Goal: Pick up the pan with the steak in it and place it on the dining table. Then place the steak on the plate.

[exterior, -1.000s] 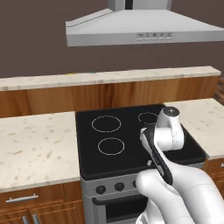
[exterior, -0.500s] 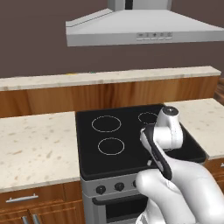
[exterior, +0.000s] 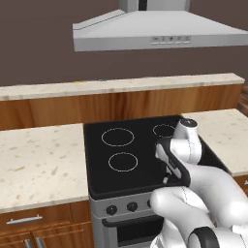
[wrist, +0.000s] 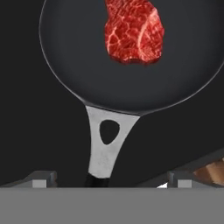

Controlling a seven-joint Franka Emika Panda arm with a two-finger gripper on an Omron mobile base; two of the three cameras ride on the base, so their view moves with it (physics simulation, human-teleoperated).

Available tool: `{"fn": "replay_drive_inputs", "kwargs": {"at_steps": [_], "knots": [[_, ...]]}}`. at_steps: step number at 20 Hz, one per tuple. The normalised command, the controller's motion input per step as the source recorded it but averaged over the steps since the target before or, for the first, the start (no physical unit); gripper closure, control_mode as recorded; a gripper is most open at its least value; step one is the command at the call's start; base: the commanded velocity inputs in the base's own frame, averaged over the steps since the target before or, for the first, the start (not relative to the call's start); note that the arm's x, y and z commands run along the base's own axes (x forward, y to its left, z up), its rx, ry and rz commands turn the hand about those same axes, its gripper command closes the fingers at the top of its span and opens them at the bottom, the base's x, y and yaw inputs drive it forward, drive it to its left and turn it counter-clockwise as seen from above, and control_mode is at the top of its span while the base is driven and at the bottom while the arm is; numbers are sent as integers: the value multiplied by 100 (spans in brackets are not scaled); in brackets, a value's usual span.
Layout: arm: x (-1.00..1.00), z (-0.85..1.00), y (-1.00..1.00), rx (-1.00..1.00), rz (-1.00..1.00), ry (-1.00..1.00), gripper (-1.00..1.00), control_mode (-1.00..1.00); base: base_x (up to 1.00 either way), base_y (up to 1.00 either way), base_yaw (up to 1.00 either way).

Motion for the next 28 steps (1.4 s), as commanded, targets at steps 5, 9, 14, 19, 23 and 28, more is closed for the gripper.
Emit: {"fn": "replay_drive_inputs", "kwargs": {"at_steps": [5,9,14,19,23,28], "knots": [[-34,-78,8,9,0,-1,-100,-100,0,0,0],[-30,-56,15,6,0,-4,-100,-100,0,0,0],[1,-2,0,0,0,0,-100,-100,0,0,0],[10,-29,21,0,-2,-2,-100,-100,0,0,0],[5,-55,28,0,-2,-4,-100,-100,0,0,0],[0,-56,11,-5,-3,-10,-100,-100,0,0,0]]}}
